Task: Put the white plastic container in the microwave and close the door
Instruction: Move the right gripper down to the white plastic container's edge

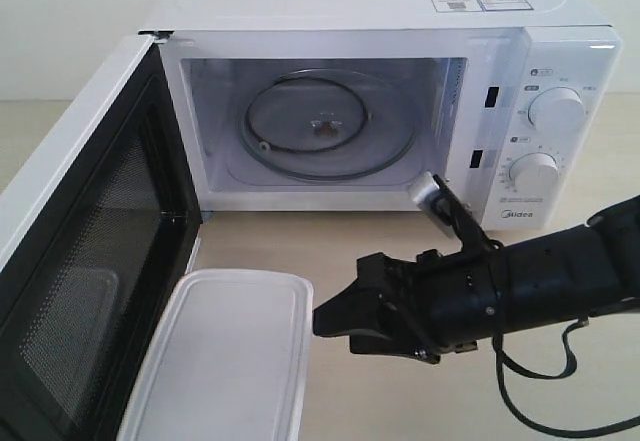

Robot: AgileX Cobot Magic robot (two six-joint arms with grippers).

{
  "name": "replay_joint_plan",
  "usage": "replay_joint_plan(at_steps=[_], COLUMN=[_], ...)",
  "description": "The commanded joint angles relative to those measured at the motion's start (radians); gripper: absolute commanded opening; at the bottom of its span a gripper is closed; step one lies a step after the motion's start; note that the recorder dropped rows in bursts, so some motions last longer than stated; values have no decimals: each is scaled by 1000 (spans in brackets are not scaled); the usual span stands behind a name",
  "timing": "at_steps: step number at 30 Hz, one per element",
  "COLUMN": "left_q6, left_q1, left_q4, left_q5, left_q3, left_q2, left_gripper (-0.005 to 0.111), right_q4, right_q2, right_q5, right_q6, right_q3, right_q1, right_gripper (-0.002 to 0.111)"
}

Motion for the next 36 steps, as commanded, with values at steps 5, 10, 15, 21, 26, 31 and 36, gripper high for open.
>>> replay_joint_plan(at_steps=[5, 10, 15, 21, 26, 31, 36], left_q6=[1, 1, 1, 1, 1, 1, 1], left_q1=[3, 3, 3, 3, 3, 3, 3], left_q4=[1, 1, 1, 1, 1, 1, 1], left_q5=[-4, -4, -8, -8, -8, -5, -5], left_q3=[4, 4, 4, 4, 4, 4, 4], left_q2=[-3, -3, -3, -3, -3, -3, -3], left_gripper=[4, 4, 4, 4, 4, 4, 4], right_q4=[2, 2, 2, 2, 2, 2, 2], right_q2=[-4, 13, 57, 66, 66, 66, 66], right_q5=[-241, -262, -204, -173, -174, -170, -164], right_q6=[41, 83, 85, 81, 80, 80, 80], right_q3=[-76, -90, -95, -95, -95, -95, -95], right_q1=[164, 171, 171, 171, 171, 171, 171], right_gripper=[55, 55, 55, 55, 50, 40, 41])
